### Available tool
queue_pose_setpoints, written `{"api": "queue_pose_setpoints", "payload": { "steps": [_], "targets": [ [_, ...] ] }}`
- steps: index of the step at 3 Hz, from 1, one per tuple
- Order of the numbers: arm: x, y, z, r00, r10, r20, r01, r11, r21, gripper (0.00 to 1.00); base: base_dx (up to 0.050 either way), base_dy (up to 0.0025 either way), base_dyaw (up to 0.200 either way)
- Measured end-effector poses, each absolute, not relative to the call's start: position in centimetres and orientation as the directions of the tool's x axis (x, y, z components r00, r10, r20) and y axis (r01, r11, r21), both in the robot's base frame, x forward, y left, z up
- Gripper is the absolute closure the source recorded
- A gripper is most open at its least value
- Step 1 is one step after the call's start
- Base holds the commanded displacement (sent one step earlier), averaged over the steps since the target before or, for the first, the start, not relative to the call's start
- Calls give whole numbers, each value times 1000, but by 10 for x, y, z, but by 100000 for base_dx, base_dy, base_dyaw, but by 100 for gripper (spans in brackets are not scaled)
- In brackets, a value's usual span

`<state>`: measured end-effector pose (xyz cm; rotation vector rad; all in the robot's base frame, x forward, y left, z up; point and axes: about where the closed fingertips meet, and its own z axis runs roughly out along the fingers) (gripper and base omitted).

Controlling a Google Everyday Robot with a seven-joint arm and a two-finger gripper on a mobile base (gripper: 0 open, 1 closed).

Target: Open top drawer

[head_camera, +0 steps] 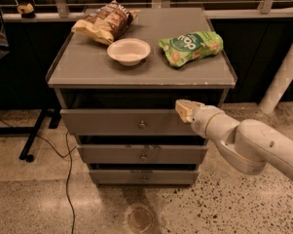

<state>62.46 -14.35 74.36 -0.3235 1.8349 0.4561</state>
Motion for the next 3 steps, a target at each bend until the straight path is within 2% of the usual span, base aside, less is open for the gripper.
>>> {"api": "queue_pose_setpoints", "payload": {
  "steps": [1,3],
  "targets": [
    [625,-143,743,-302,6,-953,-439,887,145,100,0,0,0],
    [662,-164,732,-288,-40,-957,-373,925,74,100,0,0,0]
  ]
}}
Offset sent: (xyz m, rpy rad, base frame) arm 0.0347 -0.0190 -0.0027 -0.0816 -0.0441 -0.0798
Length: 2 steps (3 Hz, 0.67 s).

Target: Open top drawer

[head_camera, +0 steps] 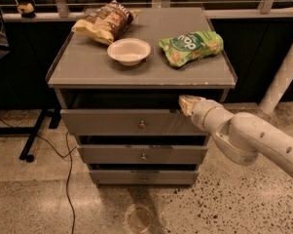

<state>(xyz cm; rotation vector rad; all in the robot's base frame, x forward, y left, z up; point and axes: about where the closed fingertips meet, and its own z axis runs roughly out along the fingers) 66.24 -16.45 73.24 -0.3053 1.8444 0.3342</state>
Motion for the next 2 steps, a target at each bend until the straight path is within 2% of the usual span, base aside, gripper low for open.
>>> {"api": "queue_pose_setpoints", "payload": {
  "steps": [2],
  "targets": [
    [669,-164,728,-293,-53,-955,-371,926,63,100,0,0,0]
  ]
}}
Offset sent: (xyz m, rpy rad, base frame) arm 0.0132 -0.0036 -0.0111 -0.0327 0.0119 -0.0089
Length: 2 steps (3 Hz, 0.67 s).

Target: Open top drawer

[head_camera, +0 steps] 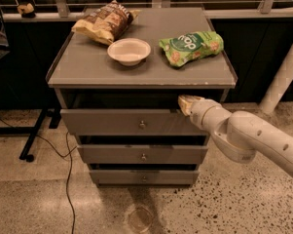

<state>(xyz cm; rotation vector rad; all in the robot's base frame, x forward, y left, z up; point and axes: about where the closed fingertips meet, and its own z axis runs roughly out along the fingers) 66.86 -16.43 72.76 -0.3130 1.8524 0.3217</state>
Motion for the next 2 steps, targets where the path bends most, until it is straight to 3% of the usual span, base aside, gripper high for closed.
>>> {"api": "queue_pose_setpoints", "payload": {
  "steps": [2],
  "targets": [
    [682,-186,720,-300,-70,-951,-318,948,30,100,0,0,0]
  ]
}}
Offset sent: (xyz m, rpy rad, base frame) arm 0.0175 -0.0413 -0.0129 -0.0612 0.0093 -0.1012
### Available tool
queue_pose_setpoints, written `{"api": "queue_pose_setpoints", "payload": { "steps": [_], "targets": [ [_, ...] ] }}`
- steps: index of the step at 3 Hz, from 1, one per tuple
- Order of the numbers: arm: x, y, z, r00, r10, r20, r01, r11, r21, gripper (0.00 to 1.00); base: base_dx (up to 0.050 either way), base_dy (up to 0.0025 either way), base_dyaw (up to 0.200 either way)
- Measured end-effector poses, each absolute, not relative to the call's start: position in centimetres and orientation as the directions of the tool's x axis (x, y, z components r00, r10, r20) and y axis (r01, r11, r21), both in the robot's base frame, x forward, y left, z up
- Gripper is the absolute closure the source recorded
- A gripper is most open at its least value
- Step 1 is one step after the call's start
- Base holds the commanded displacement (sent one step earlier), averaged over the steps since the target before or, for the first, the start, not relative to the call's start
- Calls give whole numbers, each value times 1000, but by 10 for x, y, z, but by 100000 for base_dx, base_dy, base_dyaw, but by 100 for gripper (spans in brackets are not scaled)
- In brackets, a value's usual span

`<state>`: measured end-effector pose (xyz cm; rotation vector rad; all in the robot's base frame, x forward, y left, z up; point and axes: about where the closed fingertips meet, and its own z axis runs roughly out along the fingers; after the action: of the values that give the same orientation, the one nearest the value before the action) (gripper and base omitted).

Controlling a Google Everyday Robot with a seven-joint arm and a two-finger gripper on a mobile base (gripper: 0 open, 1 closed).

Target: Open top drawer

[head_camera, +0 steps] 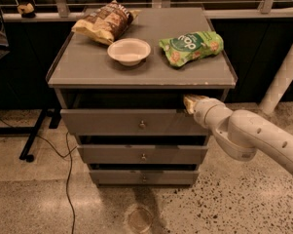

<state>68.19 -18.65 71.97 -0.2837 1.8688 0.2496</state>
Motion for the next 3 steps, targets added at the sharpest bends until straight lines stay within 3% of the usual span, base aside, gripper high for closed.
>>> {"api": "queue_pose_setpoints", "payload": {
  "steps": [3],
  "targets": [
    [698,-201,697,-356,-101,-929,-237,971,-15,100,0,0,0]
  ]
}}
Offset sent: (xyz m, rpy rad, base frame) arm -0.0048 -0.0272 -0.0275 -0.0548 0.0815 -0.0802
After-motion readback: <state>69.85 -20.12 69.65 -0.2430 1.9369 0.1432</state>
